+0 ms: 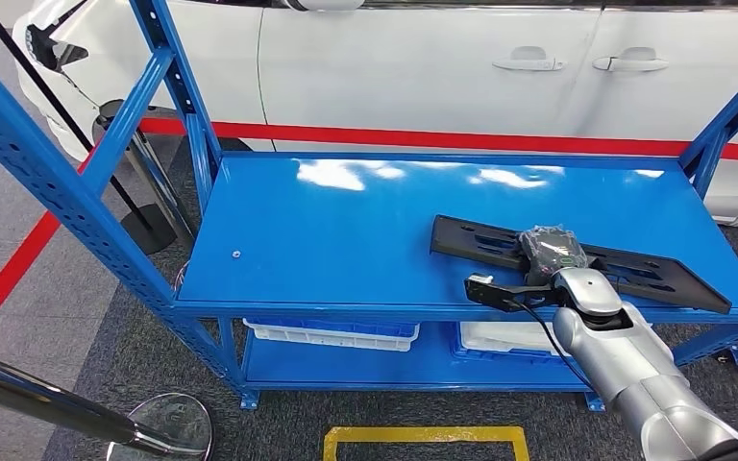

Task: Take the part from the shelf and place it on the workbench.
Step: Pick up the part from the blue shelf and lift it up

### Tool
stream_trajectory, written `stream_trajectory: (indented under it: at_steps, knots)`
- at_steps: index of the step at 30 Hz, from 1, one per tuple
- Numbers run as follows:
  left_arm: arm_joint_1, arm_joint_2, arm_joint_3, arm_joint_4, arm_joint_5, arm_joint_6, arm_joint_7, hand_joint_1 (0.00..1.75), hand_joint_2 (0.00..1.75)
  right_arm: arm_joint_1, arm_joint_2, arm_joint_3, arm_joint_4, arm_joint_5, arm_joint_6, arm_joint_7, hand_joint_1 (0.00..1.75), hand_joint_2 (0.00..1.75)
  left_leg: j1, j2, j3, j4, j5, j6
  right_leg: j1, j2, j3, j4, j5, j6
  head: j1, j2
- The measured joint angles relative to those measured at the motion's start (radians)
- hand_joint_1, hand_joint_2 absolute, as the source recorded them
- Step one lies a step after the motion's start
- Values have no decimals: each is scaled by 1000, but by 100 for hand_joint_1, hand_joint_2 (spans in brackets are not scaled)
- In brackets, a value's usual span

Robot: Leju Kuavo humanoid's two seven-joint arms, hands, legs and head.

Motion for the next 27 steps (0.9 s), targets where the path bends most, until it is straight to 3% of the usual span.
stream_trajectory:
  at_steps: [4,21,27]
  knots:
    - [0,0,8,0,20,-17,-18,0,175,2,0,0,-6,-1,-5,-15,175,175,0,0,0,0,0,0,0,0,0,0,0,0,0,0]
    - [1,0,25,0,31,-10,-46,0,175,23,-8,0,-72,-13,-28,-80,175,175,0,3,0,0,0,0,0,2,-2,1,0,0,0,0]
    - [3,1,37,0,35,13,-28,0,175,31,-52,-17,-272,-86,-47,-138,175,175,0,3,-2,0,0,0,0,2,-3,1,0,0,0,0]
